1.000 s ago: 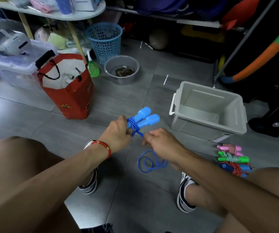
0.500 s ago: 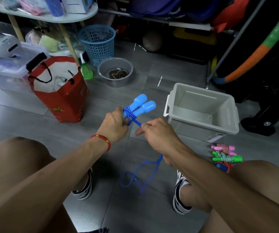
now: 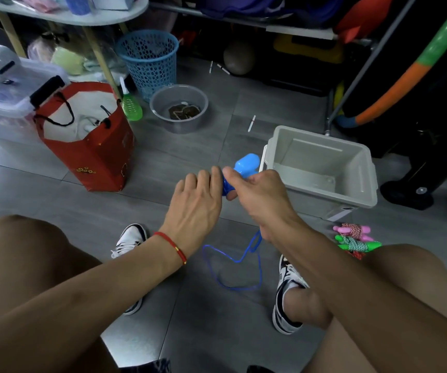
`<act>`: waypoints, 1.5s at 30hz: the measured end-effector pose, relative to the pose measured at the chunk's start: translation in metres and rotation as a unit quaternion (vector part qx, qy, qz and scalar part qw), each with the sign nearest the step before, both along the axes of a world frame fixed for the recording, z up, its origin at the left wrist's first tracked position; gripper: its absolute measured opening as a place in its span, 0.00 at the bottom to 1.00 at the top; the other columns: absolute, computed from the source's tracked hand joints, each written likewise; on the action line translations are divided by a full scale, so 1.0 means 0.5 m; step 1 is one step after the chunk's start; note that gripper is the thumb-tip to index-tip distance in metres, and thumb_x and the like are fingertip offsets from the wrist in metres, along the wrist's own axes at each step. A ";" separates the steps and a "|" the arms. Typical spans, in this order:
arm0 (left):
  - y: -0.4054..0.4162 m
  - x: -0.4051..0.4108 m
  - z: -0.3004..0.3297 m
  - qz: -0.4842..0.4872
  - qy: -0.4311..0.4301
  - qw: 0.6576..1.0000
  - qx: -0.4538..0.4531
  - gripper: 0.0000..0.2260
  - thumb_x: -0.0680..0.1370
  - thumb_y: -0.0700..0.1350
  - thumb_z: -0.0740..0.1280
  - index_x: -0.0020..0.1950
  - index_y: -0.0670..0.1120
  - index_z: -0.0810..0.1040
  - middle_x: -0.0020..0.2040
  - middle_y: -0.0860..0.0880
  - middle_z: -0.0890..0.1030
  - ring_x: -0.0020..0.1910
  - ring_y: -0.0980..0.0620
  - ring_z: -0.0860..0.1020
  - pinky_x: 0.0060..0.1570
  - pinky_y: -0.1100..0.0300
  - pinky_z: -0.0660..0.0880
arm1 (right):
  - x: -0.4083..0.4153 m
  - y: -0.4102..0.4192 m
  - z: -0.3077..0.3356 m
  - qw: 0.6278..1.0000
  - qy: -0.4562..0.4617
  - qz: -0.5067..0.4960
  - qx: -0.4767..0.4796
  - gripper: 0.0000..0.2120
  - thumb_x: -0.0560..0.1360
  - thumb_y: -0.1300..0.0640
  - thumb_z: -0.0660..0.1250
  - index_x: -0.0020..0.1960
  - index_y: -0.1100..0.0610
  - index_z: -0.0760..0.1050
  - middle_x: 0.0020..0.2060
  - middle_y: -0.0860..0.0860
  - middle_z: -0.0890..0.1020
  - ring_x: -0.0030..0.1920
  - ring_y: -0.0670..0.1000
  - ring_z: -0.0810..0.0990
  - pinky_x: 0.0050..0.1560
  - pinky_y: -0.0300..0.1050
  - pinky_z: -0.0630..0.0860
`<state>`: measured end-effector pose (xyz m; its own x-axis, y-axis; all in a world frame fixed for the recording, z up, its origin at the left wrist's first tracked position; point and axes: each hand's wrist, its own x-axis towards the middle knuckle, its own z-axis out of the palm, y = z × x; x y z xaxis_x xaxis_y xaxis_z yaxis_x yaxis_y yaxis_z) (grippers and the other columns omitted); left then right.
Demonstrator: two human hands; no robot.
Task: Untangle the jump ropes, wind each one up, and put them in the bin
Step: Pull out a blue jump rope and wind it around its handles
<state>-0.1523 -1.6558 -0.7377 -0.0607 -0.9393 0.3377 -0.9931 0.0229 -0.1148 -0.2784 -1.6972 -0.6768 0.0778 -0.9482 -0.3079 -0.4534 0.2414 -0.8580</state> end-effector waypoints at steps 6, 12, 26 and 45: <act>0.026 -0.017 -0.005 -0.031 0.093 0.994 -0.042 0.27 0.75 0.38 0.57 0.74 0.33 0.65 0.52 0.38 0.74 0.43 0.40 0.72 0.40 0.49 0.69 | -0.001 -0.010 -0.018 0.998 -0.032 -0.025 -0.047 0.28 0.72 0.43 0.75 0.42 0.72 0.80 0.31 0.65 0.76 0.30 0.49 0.68 0.28 0.41 0.62; 0.017 0.014 0.041 0.005 0.479 0.877 0.023 0.28 0.79 0.57 0.62 0.75 0.43 0.68 0.53 0.49 0.77 0.48 0.51 0.76 0.49 0.57 0.74 | -0.022 -0.034 -0.019 0.989 0.043 0.075 -0.116 0.26 0.74 0.44 0.74 0.32 0.66 0.75 0.20 0.47 0.60 0.25 0.47 0.57 0.25 0.39 0.56; -0.035 0.079 0.081 0.095 0.754 0.633 0.148 0.10 0.84 0.45 0.63 0.54 0.38 0.77 0.39 0.43 0.78 0.31 0.52 0.77 0.30 0.58 0.73 | -0.020 -0.009 -0.042 0.946 0.169 0.226 -0.162 0.08 0.79 0.46 0.66 0.52 0.50 0.73 0.34 0.46 0.79 0.40 0.53 0.79 0.41 0.49 0.74; -0.021 0.091 0.035 -0.041 0.343 0.897 0.277 0.09 0.79 0.50 0.69 0.56 0.47 0.79 0.38 0.52 0.78 0.36 0.56 0.76 0.34 0.66 0.68 | -0.052 -0.011 0.003 0.680 0.423 0.370 -0.470 0.13 0.73 0.43 0.74 0.38 0.50 0.77 0.29 0.47 0.73 0.28 0.56 0.78 0.29 0.42 0.57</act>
